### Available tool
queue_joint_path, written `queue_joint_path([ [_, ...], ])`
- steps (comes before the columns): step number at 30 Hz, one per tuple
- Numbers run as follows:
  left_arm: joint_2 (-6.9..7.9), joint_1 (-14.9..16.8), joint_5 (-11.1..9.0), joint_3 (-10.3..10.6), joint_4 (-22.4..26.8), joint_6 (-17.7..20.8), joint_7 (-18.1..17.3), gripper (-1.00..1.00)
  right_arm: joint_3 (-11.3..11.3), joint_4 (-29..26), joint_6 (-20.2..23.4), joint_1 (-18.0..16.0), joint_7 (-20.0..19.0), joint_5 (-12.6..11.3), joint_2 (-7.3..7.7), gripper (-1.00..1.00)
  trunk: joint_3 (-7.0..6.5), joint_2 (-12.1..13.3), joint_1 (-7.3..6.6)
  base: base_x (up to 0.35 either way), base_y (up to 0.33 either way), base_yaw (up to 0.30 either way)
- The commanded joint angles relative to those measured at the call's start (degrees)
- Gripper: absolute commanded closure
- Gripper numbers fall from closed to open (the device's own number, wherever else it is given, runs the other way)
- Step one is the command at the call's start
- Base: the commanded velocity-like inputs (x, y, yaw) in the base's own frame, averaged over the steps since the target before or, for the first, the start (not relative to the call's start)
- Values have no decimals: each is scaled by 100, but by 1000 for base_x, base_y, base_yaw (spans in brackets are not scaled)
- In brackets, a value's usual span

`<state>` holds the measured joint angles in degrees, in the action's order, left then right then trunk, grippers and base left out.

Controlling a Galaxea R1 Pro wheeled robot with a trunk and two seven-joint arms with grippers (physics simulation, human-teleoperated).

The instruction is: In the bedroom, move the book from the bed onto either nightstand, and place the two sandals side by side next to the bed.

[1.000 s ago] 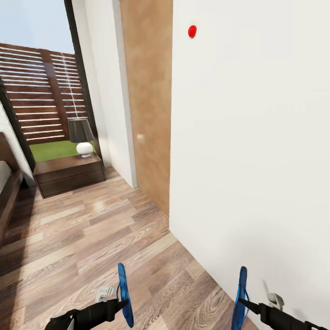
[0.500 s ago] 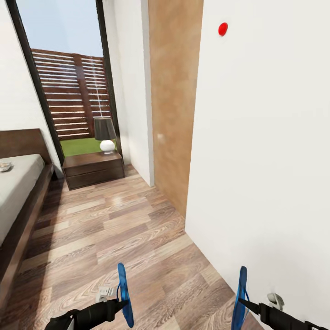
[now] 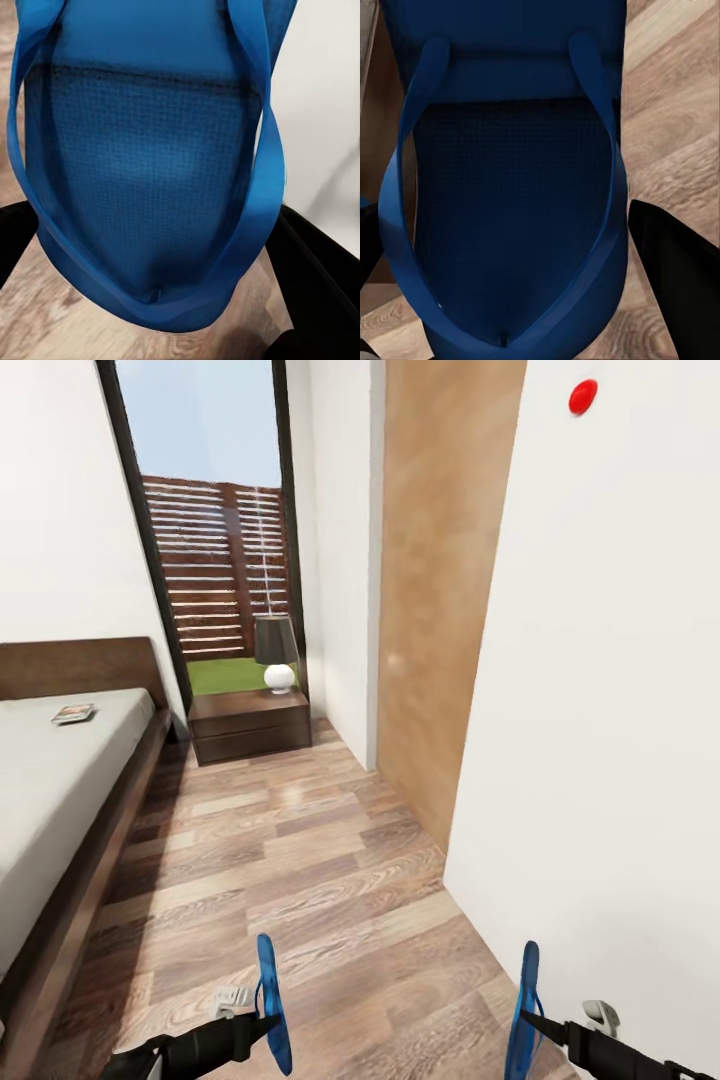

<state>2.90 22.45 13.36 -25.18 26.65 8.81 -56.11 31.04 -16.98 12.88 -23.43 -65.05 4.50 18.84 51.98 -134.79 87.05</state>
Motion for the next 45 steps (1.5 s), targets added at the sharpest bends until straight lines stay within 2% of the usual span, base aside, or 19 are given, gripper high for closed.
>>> queue_joint_path([
  [1, -6, 6, 35, -49, 4, 59, -40, 100, 53, -7, 48, -4, -25, 42, -3, 100, 6, -2, 1, 117, 0, 279],
  [12, -4, 6, 35, -49, 3, 58, -40, 100, 53, -7, 48, -4, -25, 42, -3, 100, 6, -2, 1, 65, 0, 279],
  [30, -24, 6, 35, -49, -2, 52, -39, 100, 52, -7, 48, -4, -25, 42, -3, 100, 6, -2, 1, 302, 0, 273],
  [37, -35, 5, 35, -49, -2, 52, -39, 100, 53, 1, 48, -4, -27, 42, -3, 100, 6, -2, 1, 277, 0, 53],
  [45, -35, 5, 35, -49, -2, 51, -40, 100, 52, 8, 52, -4, -33, 37, -3, 100, 6, -2, 1, 47, 0, 3],
])
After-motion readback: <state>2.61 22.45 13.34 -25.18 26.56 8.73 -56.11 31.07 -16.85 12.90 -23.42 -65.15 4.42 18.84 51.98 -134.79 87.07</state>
